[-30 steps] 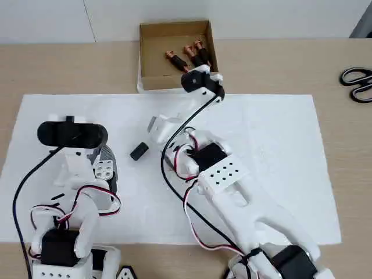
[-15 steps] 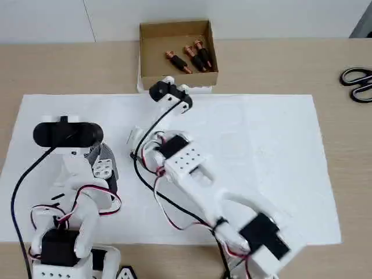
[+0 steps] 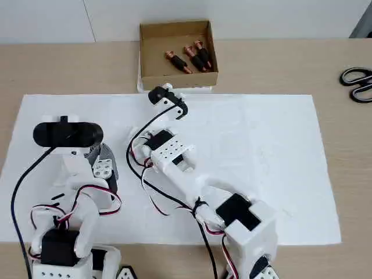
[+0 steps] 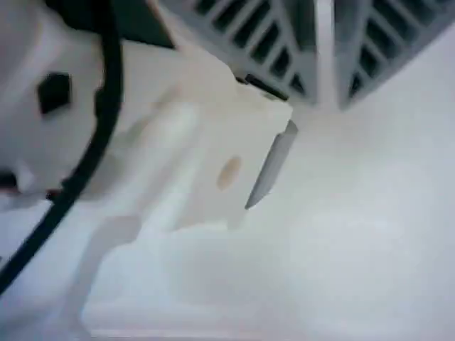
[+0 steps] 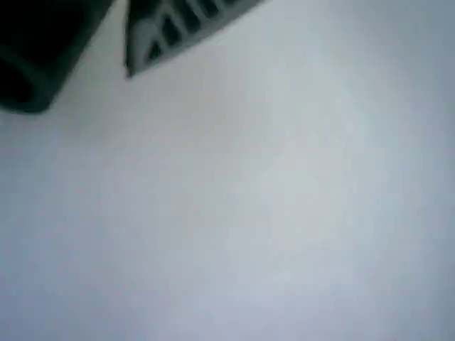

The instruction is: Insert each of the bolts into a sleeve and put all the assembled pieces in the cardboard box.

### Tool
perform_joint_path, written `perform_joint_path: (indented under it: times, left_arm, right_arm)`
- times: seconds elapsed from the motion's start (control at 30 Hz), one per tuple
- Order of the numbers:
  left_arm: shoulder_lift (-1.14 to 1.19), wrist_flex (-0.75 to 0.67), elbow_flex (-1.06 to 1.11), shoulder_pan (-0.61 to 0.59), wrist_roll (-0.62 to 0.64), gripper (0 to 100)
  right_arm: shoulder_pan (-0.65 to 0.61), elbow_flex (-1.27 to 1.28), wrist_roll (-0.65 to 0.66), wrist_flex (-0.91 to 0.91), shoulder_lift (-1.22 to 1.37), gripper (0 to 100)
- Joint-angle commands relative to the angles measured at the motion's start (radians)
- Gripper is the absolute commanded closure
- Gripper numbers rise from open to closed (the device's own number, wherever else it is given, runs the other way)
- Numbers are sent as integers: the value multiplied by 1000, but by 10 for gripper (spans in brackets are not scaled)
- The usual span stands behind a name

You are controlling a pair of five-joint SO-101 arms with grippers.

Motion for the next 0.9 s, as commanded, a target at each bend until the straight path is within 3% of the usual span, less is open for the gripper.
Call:
perform_joint_path:
  times: [0.0,0.1,0.23,0.33,0.7,0.87]
  left_arm:
    - [-9,6,-47,-3,3,994]
    - [-9,6,-47,-3,3,994]
    - [-9,6,-47,-3,0,994]
    - [-9,6,-47,-3,0,994]
    - [-9,3,-47,-3,0,994]
    - [-9,2,-47,-3,0,994]
  right_arm:
    - [-8,-86,-6,-1,33,791]
    - [-19,-112,0,-1,67,824]
    - [-28,-115,2,-1,116,998]
    - [-28,-115,2,7,140,957]
    - [-24,-115,5,114,-28,995]
    - [2,-112,103,119,-156,995]
